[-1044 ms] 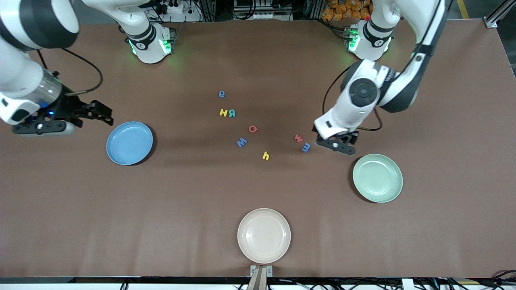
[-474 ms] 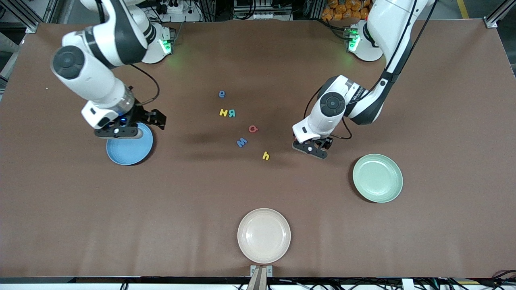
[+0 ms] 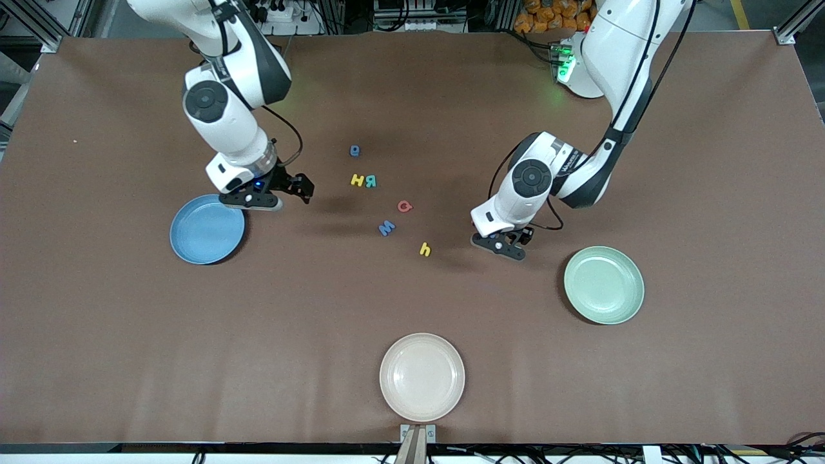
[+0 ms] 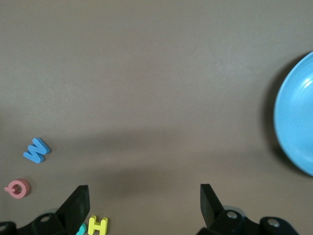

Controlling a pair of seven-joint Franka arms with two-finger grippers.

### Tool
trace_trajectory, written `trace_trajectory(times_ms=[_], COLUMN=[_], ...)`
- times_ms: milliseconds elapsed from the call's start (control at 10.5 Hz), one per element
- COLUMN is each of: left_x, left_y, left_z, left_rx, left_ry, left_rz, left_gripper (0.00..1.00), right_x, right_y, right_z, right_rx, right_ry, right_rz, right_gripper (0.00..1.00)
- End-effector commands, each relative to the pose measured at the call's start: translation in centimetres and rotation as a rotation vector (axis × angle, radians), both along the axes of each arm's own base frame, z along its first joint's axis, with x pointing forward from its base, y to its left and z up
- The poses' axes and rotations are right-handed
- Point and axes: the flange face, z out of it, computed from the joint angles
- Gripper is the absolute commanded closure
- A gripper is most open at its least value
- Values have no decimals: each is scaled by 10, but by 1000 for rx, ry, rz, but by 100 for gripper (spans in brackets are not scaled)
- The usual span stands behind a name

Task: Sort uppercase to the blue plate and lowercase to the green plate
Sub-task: 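Grasp the blue m with the left gripper while the right gripper grasps the yellow H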

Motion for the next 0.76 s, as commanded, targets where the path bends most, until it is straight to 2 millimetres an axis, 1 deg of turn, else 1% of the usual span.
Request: trace_trajectory(times_ms=[0,95,190,285,380,474,569,664], left_x=[1,1,-1,-4,-5,-7,-8,-8], left_y=[-4,-4,-6,-9,-11,-13,-14,-14], left_z=[-3,-4,-7,-11,-15,-18,-19,-20], left_rx=[14,15,17,17,12,14,12,13], left_ry=[-19,-18,-13,-11,-15,-11,-12,-11], left_rz=[3,12,14,16,27,24,21,22], left_gripper=[24,24,25,24,25,26,28,28], right_x=[-13,-22,-36,-45,-47,-48,-50,-55], right_y=[17,35,57,71,73,73,75,81], right_z=[-30,-44,-59,-66,-74,-87,-100,-109], right_rx=[3,2,-1,-4,-12,-28,-28,-26], right_ry=[16,21,28,28,37,52,48,44], right_rz=[-88,-126,-158,-190,-198,-197,-190,-186], right_gripper=[0,0,0,0,0,0,3,7])
